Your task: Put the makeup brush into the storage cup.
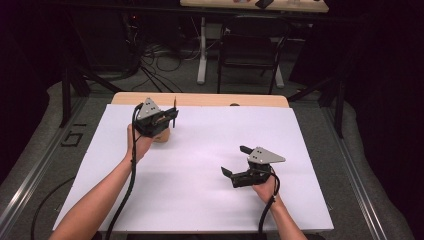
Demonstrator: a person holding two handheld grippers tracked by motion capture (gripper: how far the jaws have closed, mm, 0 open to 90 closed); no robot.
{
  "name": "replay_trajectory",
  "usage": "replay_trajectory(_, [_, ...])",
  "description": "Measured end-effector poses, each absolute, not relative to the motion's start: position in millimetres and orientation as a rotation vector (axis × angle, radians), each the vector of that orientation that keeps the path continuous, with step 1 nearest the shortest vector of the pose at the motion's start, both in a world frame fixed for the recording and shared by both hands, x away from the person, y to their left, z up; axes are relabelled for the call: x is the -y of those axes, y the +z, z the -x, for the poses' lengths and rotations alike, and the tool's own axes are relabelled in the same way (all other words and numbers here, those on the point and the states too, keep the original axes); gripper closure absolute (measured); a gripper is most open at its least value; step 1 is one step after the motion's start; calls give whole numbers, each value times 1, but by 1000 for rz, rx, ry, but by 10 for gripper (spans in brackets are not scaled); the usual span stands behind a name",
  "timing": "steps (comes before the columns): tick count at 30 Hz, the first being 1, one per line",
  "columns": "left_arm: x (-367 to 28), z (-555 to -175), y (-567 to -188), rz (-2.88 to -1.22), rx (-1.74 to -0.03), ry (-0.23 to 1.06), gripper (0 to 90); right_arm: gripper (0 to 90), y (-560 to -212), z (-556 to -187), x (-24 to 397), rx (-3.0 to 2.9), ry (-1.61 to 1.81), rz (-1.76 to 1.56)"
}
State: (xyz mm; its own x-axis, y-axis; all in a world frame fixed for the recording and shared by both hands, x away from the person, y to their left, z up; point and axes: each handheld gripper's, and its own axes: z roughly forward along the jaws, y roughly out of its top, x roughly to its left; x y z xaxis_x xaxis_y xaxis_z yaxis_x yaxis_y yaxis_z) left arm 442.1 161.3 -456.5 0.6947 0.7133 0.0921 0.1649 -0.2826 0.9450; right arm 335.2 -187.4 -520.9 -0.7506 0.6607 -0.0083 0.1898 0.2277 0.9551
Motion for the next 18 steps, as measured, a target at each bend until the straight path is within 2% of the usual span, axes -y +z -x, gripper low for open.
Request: replay_trajectory(18, [-173, -466, -450, -1802, -729, 652, 828, 9, -520, -333, 186, -2111, 1512, -767])
